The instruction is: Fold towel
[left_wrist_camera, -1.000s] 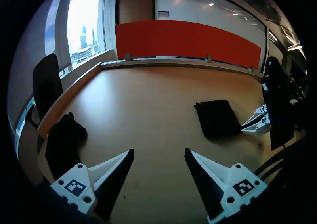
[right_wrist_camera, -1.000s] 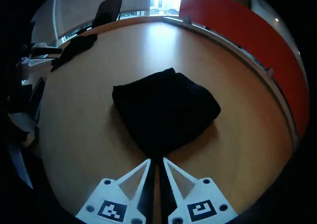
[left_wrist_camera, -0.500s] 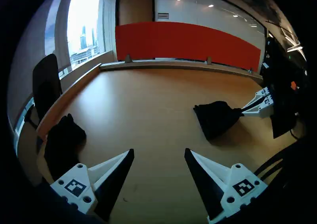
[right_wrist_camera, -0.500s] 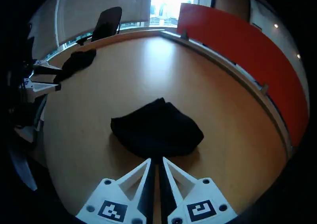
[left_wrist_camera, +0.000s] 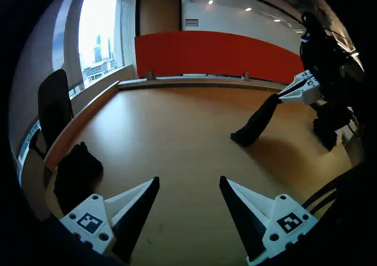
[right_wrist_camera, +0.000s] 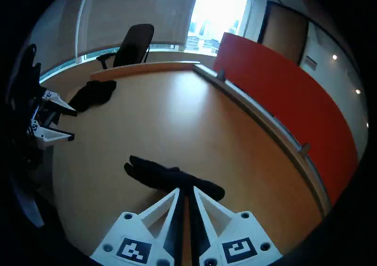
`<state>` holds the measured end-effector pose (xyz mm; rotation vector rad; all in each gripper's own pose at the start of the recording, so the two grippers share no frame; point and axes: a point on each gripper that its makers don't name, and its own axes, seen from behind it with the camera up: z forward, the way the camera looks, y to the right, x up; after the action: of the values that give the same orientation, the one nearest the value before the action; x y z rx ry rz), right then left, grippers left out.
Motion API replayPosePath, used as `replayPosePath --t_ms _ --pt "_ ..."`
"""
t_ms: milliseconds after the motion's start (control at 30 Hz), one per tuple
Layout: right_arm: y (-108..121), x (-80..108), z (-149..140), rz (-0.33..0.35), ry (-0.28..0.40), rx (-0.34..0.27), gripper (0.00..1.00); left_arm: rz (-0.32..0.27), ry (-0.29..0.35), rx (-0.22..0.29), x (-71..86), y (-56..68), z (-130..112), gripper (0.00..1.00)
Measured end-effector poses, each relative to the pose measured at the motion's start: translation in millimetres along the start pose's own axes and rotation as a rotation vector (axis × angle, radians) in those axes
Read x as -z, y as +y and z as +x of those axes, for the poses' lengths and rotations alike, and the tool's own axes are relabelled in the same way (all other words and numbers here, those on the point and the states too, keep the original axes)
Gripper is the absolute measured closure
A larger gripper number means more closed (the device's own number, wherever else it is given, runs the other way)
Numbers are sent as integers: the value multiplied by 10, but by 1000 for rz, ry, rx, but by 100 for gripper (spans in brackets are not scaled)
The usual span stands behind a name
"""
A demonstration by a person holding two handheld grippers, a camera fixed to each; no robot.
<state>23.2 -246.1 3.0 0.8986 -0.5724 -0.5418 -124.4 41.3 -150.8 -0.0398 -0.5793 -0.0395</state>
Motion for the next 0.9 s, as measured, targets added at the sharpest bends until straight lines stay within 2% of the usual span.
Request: replayPosePath --t_ms 167,300,600,900 --pt "148 139 239 -20 34 15 95 -2 9 -3 1 3 60 6" --pt "257 266 298 -39 38 16 95 -7 18 -5 -1 26 106 6" --pt "500 498 187 -79 30 -8 95 -15 26 -12 -20 75 164 6" --pt "795 731 -10 -111 14 -46 95 -12 29 -18 -49 58 212 6"
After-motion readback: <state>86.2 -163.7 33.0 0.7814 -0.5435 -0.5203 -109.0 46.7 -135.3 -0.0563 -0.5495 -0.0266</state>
